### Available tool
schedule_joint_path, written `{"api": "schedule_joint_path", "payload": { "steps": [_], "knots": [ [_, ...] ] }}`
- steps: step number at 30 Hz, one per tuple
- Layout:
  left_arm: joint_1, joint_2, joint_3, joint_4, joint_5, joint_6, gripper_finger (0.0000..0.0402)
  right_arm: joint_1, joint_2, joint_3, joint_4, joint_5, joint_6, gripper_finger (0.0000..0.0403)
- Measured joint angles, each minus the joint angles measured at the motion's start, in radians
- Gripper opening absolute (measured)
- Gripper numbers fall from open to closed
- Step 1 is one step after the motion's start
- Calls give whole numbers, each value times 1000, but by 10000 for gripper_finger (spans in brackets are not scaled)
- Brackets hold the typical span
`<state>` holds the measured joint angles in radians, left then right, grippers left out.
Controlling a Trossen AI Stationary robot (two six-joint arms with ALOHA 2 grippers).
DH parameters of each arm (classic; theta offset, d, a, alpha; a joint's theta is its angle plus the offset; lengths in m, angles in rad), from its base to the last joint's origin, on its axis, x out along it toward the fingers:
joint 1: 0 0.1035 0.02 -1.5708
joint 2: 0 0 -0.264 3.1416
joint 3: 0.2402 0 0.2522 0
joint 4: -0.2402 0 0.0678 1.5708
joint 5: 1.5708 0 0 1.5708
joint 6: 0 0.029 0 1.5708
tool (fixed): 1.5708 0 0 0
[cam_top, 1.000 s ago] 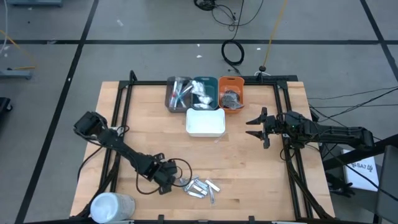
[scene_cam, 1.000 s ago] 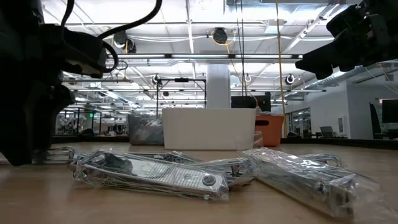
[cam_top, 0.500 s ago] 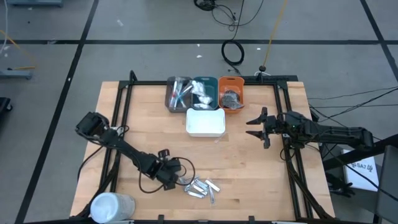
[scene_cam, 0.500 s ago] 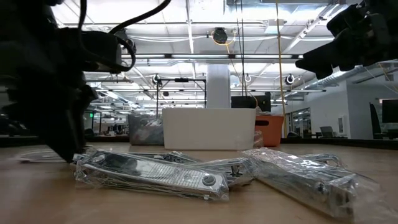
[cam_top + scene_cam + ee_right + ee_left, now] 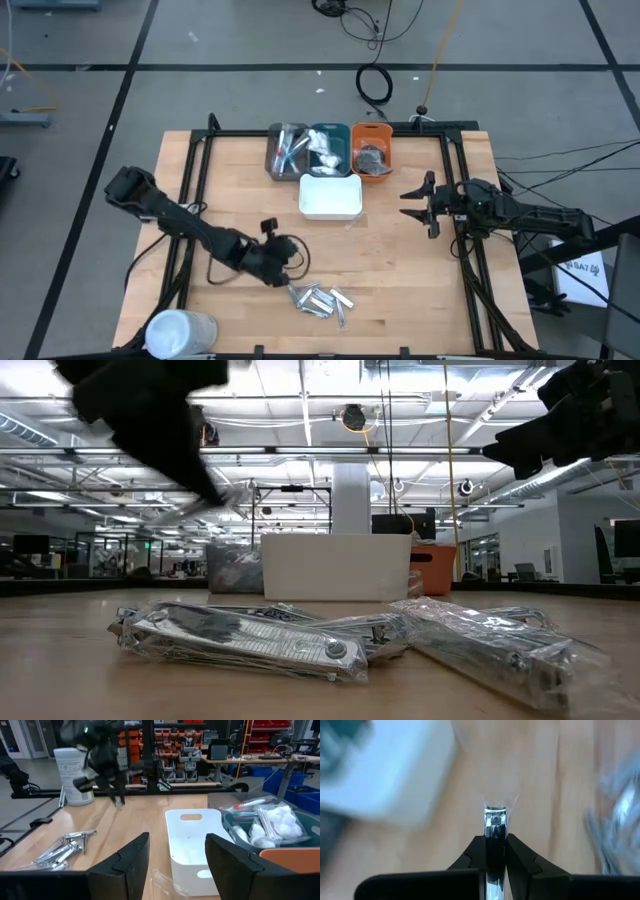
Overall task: Pick & Place Travel size toiletries
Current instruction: Put the silver nail cutter into the white bin
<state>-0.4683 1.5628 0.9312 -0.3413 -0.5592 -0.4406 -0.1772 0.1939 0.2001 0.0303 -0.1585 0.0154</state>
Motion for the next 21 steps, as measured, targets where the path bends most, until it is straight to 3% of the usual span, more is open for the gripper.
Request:
{"api": "schedule_joint_path", "payload": {
  "steps": [3, 7, 21],
  "knots": [
    [38, -34, 2, 161, -62, 194, 29, 0, -11, 0, -9, 0, 0, 180],
    [117, -36, 2, 303, -52, 434, 34, 0, -23, 0, -27, 0, 3, 180],
    [501, -25, 3, 452, 384, 645, 29, 0, -193, 0, -199, 50, 39, 180]
  ]
}}
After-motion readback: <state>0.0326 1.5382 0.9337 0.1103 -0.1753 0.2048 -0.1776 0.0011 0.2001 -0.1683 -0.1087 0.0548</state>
